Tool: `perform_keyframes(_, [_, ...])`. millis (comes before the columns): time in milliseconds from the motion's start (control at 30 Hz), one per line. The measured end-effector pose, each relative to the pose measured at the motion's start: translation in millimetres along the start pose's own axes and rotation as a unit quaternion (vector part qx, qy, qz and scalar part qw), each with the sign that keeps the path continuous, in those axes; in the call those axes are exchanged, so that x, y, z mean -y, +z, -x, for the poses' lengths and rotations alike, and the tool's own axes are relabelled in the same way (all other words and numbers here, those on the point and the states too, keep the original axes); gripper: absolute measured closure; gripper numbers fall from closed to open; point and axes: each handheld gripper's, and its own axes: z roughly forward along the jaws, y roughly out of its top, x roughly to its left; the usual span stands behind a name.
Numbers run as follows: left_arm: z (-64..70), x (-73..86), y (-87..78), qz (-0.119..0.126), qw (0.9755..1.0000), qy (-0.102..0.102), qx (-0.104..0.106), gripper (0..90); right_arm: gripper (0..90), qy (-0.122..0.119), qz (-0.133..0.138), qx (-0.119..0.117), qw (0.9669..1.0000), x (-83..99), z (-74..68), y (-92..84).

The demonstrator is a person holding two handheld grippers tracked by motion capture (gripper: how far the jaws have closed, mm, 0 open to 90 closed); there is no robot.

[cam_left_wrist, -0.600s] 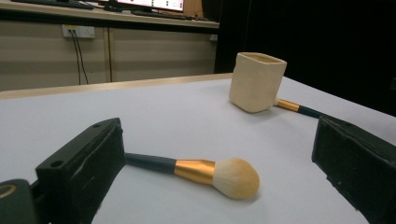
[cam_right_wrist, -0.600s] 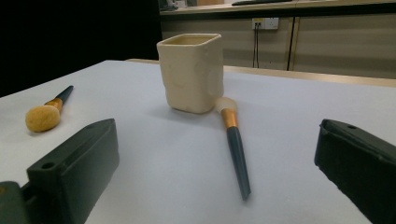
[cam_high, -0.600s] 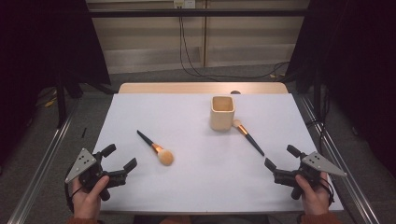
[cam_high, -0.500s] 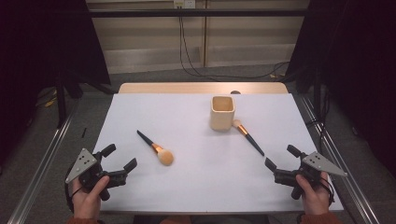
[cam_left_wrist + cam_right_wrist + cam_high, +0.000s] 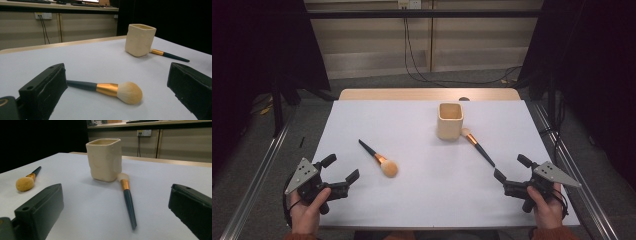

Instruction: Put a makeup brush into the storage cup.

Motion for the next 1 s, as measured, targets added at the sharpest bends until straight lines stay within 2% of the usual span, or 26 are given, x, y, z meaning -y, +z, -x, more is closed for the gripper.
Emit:
perform_keyframes(200, [-4.1, -6.8, 10.3, -0.007, 1.0000, 0.003, -0.003, 2.5, 0.0, -0.002, -0.001, -0.001, 1.0000, -0.1, 0.3, 1.9])
perform_keyframes(233, [-4.7, -7.4, 13.4, -0.017, 0.9998, 0.014, -0.004, 2.5, 0.0, 0.000, -0.001, -0.002, 1.0000, -0.1, 0.3, 3.3])
perform_keyframes(467, [-8.4, -10.7, 26.3, -0.038, 0.9991, 0.021, -0.006, 2.5, 0.0, -0.001, -0.004, -0.005, 1.0000, -0.4, 0.5, 5.8])
perform_keyframes(1000, [-14.6, -25.9, 55.7, -0.055, 0.9974, 0.046, 0.013, 2.5, 0.0, 0.000, -0.003, -0.006, 1.0000, -1.2, -0.8, 7.9])
